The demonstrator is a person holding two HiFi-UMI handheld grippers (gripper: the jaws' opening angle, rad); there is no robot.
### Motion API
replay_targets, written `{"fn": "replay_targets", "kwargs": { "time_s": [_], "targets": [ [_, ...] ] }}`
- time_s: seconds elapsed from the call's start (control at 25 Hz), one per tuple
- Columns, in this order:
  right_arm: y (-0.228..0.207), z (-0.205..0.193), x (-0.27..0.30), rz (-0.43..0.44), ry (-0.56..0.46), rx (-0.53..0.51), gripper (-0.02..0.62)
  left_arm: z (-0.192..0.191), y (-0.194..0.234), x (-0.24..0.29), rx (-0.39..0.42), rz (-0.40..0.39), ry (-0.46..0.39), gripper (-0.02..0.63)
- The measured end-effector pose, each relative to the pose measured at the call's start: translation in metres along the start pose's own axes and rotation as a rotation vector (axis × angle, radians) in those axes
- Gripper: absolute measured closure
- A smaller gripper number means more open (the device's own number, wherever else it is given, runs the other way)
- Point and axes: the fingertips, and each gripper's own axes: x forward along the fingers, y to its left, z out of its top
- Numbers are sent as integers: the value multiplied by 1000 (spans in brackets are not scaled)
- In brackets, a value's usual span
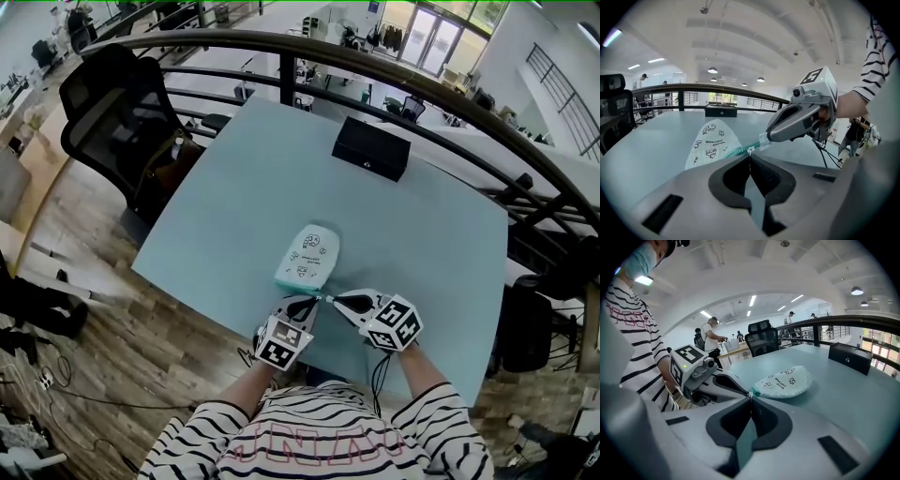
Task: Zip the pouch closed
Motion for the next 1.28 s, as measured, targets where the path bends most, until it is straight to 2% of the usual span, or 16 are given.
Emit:
{"fn": "replay_targets", "kwargs": {
  "time_s": [0.08, 0.28, 0.64, 0.8, 1.04, 1.12, 1.28],
  "targets": [
    [-2, 0, 1, -5, 6, -2, 566, 0, 1, 0, -33, -8, 6, 580],
    [-5, 4, 1, -14, 27, -26, 568, 1, 3, -1, -194, -62, 0, 580],
    [-12, 3, 1, -11, 56, -43, 568, -1, 10, 4, -184, -38, 17, 581],
    [-13, 3, 1, -17, 68, -39, 568, -1, 11, 4, -205, -46, 13, 581],
    [-24, 0, -1, -59, 87, -53, 568, 0, 10, 5, -297, -111, 4, 581],
    [-25, -3, 0, -69, 97, -63, 568, -2, 10, 6, -290, -108, 15, 581],
    [-30, -4, -7, -93, 105, -62, 568, -10, 21, 6, -351, -88, 29, 581]
  ]
}}
